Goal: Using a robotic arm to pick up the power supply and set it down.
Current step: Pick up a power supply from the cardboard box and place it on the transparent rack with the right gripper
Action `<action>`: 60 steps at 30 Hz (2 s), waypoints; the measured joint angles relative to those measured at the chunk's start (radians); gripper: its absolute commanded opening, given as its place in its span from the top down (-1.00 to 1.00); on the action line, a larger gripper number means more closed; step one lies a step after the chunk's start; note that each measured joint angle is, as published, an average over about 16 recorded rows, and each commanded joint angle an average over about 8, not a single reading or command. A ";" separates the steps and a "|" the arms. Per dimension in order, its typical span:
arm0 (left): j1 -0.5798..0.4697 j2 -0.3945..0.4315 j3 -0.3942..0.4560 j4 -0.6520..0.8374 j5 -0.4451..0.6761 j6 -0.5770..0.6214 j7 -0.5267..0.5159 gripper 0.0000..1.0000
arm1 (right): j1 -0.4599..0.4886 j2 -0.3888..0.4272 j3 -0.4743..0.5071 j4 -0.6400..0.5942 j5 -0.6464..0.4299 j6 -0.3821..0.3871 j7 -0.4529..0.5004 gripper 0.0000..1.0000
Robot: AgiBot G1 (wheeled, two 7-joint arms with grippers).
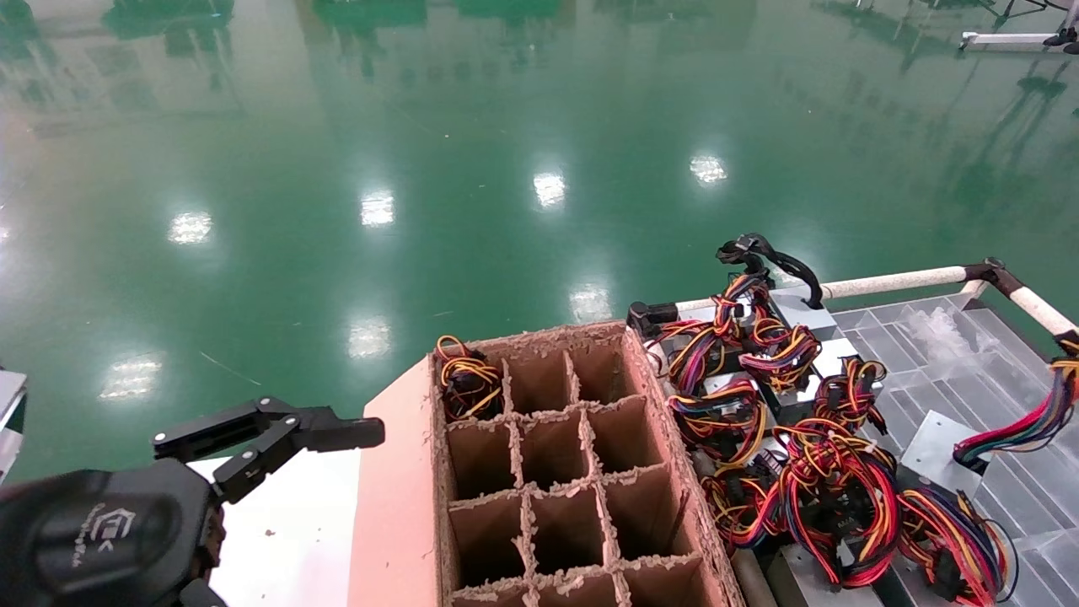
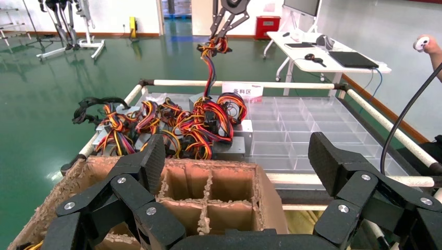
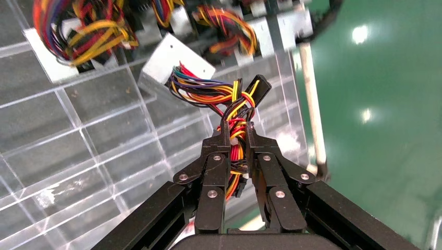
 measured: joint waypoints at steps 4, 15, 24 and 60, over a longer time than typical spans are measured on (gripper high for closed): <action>0.000 0.000 0.000 0.000 0.000 0.000 0.000 -1.00 | 0.007 0.004 -0.012 0.037 0.010 0.013 -0.036 1.00; 0.000 0.000 0.000 0.000 0.000 0.000 0.000 -1.00 | 0.004 0.014 -0.007 0.108 0.044 0.064 -0.147 1.00; 0.000 0.000 0.000 0.000 0.000 0.000 0.000 -1.00 | -0.021 -0.003 0.010 0.099 0.085 0.078 -0.157 1.00; 0.000 0.000 0.001 0.000 0.000 0.000 0.000 -1.00 | -0.028 0.016 -0.032 0.043 0.021 0.062 -0.174 1.00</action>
